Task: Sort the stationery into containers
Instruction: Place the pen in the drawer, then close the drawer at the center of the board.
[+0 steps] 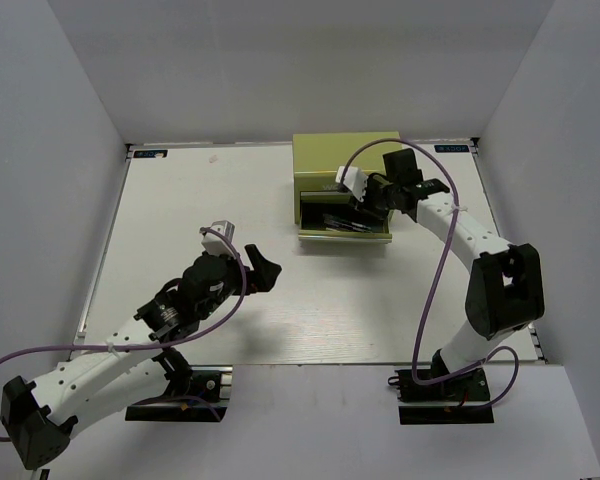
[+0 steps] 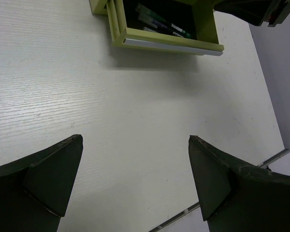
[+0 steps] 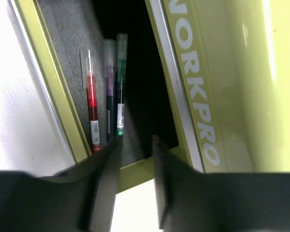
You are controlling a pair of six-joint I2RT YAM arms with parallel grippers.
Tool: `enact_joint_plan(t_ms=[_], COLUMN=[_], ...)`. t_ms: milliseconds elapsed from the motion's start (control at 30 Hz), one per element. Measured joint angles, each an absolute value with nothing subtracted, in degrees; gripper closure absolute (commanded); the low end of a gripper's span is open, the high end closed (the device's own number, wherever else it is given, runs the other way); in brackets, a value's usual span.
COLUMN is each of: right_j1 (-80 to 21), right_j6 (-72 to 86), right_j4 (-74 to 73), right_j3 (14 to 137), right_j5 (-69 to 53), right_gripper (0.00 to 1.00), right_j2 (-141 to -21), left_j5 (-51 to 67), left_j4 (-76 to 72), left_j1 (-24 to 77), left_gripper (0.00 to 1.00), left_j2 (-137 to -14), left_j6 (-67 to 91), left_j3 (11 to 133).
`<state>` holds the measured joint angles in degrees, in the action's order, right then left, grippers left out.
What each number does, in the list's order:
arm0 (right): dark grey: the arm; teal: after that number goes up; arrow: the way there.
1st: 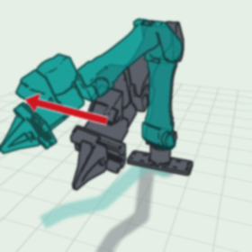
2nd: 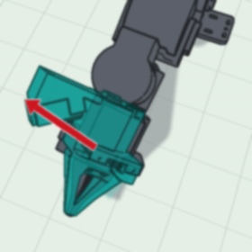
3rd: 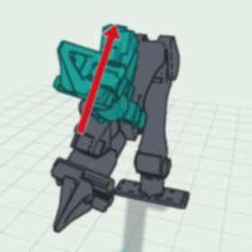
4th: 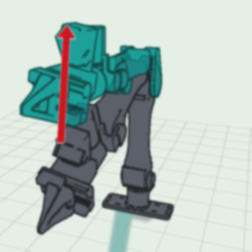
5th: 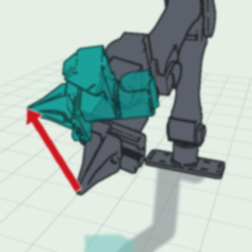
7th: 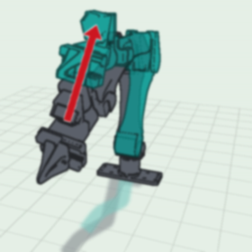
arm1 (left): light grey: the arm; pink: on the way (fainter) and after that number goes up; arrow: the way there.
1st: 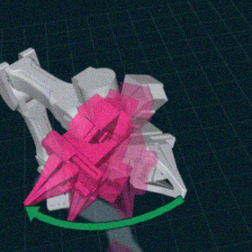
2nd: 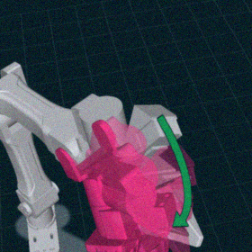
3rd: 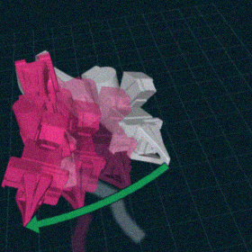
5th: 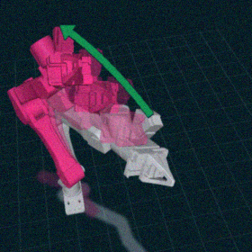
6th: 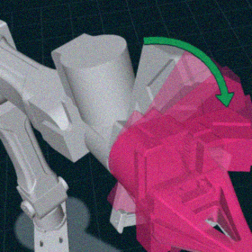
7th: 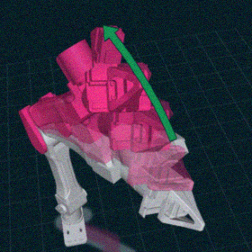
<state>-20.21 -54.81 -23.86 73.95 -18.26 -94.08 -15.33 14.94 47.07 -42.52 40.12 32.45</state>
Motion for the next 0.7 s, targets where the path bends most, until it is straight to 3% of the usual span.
enact_joint_plan(t_ms=[67,400,700], right_j1=[-20.21,-21.96,-26.3], right_j6=[-54.81,-66.17,-62.41], right_j4=[-23.99,-39.68,-36.12], right_j3=[74.17,72.07,68.6], right_j5=[-19.57,-36.12,-30.17], right_gripper=[1.0,1.0,1.0], right_j2=[-94.0,-91.39,-95.81], left_j5=[-15.29,-15.18,-15.16], left_j4=[14.98,14.94,14.63], left_j1=[47.07,47.07,47.07], left_gripper=[0.0,0.0,0.0], left_j2=[-42.41,-43.33,-43.72], left_j6=[40.14,40.12,40.16], left_j3=[32.4,32.4,32.18])
